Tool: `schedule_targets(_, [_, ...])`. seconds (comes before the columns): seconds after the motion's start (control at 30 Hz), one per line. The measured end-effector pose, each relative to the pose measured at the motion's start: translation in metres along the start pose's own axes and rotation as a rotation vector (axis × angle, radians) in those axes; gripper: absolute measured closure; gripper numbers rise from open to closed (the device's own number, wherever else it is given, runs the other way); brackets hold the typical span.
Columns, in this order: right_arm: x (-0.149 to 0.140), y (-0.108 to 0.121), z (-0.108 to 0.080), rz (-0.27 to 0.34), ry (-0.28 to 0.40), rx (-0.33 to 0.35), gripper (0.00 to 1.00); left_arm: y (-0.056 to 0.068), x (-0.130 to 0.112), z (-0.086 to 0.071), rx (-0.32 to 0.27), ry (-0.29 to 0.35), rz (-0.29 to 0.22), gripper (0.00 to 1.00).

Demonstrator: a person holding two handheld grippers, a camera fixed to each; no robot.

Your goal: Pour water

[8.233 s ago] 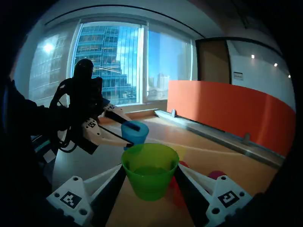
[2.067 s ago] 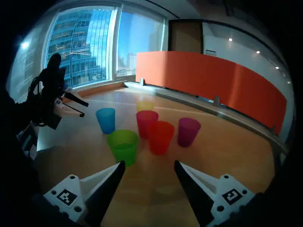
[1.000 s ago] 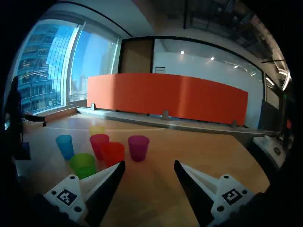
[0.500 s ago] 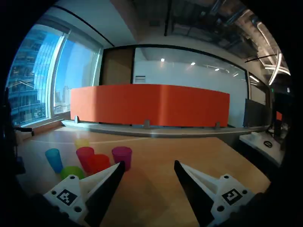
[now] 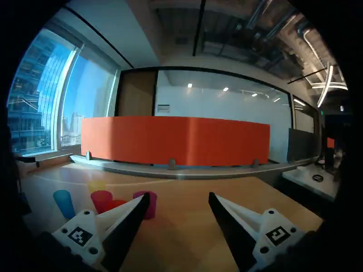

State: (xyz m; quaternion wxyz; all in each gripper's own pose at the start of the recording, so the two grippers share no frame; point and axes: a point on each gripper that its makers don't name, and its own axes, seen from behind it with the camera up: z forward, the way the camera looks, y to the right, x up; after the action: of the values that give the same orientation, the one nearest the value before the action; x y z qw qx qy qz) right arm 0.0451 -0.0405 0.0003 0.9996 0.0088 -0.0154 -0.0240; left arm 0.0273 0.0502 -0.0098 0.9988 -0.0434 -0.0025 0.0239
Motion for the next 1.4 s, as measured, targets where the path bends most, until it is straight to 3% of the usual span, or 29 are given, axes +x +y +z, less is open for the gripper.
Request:
schedule_targets(0.27, [0.003, -0.001, -0.001, -0.026, -0.01, -0.019, 0.0, -0.005, 0.008, -0.001, 0.022, 0.067, 0.016, 0.15])
schedule_targets(1.4, [0.007, -0.003, -0.01, -0.006, -0.023, -0.032, 0.0, -0.021, -0.022, 0.0, 0.035, 0.089, -0.007, 0.15])
